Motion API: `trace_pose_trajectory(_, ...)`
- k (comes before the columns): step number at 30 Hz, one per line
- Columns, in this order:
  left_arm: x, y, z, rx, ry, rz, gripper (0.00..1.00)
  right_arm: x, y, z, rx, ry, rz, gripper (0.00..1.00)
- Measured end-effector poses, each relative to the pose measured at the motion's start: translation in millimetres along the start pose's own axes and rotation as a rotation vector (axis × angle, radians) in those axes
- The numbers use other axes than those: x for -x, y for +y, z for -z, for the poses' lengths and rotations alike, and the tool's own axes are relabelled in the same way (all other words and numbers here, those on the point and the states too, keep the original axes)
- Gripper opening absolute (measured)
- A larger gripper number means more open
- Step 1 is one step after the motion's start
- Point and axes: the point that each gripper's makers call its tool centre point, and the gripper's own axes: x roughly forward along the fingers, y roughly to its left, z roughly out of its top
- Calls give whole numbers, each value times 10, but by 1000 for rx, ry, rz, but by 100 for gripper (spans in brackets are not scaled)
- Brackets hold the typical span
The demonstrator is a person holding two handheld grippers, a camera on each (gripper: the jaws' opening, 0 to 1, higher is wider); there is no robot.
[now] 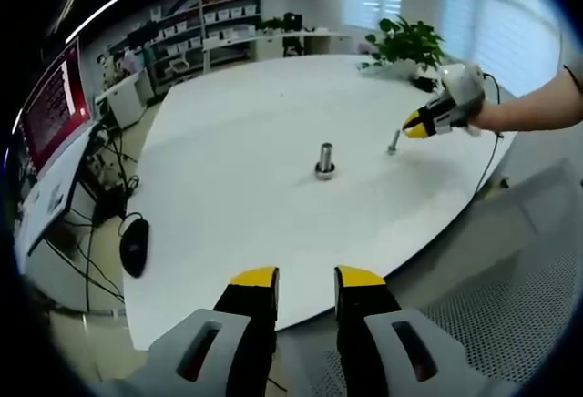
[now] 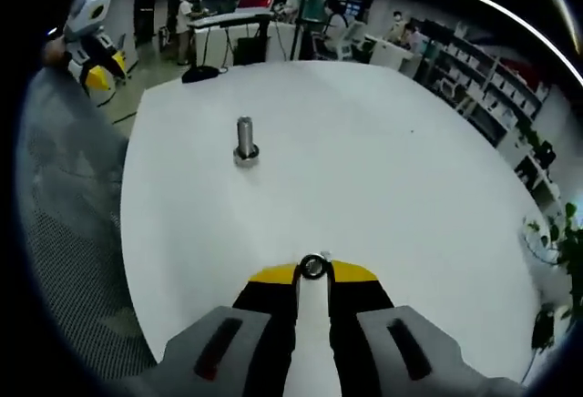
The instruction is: Place the washer onto the threaded stud by aligning its center hole with the stud, sliding it down to the base, and recovering from edge contact or off-axis alignment until the washer reaches the visible bottom stop.
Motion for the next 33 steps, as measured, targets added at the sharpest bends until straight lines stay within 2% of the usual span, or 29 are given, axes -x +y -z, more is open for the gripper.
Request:
trace_pose_trajectory(5,3,16,-5,12,-6,-2,22,-78,-14,0,32,21,-1,14)
trace_pose_trajectory(17,5,13,-3,15,-7,-3,22,-150,-74,66,4,57,1,14)
trace_pose_trajectory(33,-2,12,10,17,2,-3,22,-176,-104,17,11,82,-22,14)
